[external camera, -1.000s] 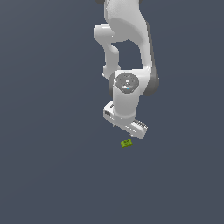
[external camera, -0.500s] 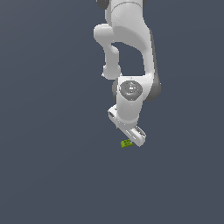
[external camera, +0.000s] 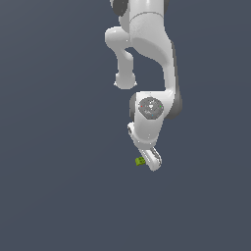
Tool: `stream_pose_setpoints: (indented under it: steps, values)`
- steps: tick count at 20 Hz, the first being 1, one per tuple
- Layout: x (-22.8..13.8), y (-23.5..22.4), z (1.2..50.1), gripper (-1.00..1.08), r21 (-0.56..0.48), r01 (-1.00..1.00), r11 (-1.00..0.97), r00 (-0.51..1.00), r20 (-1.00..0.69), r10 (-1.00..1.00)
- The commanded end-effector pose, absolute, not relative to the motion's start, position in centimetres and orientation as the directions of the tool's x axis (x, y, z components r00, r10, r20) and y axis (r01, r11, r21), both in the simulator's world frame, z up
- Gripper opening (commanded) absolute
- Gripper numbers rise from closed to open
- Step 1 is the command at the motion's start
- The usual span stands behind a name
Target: Pick up the object and move it to a goal position.
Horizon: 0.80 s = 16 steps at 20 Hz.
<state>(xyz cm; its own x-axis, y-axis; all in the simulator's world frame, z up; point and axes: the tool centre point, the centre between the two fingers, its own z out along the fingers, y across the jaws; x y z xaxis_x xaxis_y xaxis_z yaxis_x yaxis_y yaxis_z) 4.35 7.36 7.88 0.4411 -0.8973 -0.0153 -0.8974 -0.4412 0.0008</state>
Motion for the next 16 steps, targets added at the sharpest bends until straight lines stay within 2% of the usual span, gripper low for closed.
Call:
stream_pose_setpoints:
  steps: [1,9,16]
  values:
    - [4.5,7.6,7.4,1.00,0.001,-0.920,-0.392,0.392,-0.011,-0.920]
    - [4.8,8.0,6.5,1.00,0.001,-0.958,-0.288,0.288,-0.003,-0.958]
    - [4.9,8.1,6.2,1.00,0.000,-0.966,-0.258,0.258,0.000,-0.966]
